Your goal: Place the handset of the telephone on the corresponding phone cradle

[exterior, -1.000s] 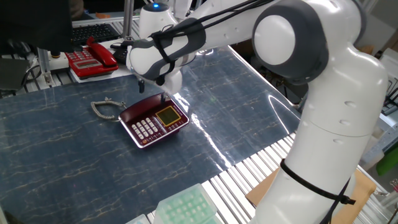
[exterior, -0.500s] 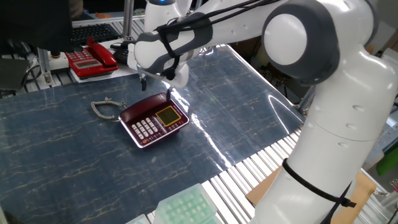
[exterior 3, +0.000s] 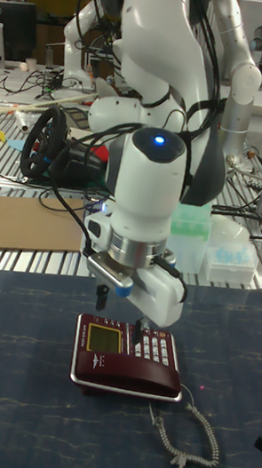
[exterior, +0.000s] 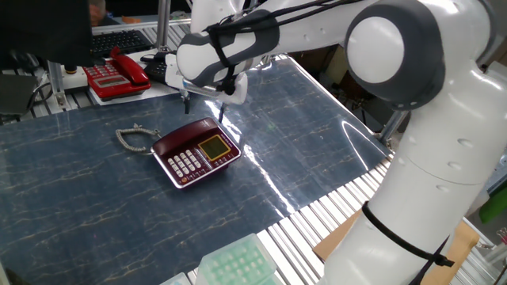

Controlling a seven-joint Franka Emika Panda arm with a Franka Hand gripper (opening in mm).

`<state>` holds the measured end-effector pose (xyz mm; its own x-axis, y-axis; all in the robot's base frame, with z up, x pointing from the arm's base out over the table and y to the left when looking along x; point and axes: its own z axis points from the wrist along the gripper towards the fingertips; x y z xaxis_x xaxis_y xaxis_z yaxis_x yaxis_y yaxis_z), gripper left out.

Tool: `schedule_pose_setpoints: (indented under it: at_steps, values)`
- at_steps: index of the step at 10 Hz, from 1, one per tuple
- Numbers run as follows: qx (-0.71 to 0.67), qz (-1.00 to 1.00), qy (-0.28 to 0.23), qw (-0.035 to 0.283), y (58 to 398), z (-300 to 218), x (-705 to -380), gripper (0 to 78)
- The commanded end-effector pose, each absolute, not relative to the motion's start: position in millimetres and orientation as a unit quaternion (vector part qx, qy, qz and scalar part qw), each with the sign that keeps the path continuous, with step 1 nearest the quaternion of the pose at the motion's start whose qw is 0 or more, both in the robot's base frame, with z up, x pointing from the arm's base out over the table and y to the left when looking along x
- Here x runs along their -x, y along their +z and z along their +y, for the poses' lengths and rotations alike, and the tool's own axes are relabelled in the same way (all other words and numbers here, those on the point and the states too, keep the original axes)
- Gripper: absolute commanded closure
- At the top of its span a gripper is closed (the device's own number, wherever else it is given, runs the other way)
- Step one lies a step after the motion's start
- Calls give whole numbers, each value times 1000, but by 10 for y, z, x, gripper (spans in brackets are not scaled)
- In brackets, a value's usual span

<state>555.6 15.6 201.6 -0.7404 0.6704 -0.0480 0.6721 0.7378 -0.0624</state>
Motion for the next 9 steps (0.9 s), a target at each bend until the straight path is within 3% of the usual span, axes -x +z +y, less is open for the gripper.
schedule_pose_setpoints:
  at_steps: [1,9]
  values:
    - [-204,978,-40,-2,2320,-43,-5461,1]
    - [-191,981,-25,-9,2404,-69,-5518,1]
